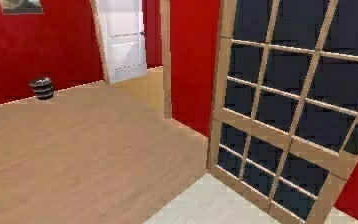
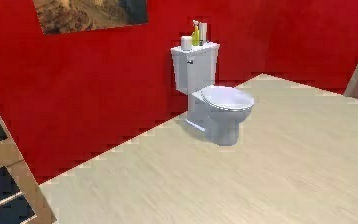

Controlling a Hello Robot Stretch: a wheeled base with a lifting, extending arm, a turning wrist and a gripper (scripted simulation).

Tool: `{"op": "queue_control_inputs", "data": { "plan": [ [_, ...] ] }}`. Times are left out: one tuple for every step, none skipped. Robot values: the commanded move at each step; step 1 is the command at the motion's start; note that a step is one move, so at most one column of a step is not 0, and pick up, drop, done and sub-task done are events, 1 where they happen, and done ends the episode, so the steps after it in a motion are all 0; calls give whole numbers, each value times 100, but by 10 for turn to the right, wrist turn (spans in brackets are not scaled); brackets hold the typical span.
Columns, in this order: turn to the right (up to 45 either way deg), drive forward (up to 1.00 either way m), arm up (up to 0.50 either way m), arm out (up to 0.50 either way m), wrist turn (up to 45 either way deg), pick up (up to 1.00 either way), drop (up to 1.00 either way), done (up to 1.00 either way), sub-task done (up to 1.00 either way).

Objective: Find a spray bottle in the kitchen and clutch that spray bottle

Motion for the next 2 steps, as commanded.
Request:
{"op": "queue_control_inputs", "data": {
  "plan": [
    [450,0,0,0,0,0,0,0,0],
    [0,5,0,0,0,0,0,0,0]
  ]
}}
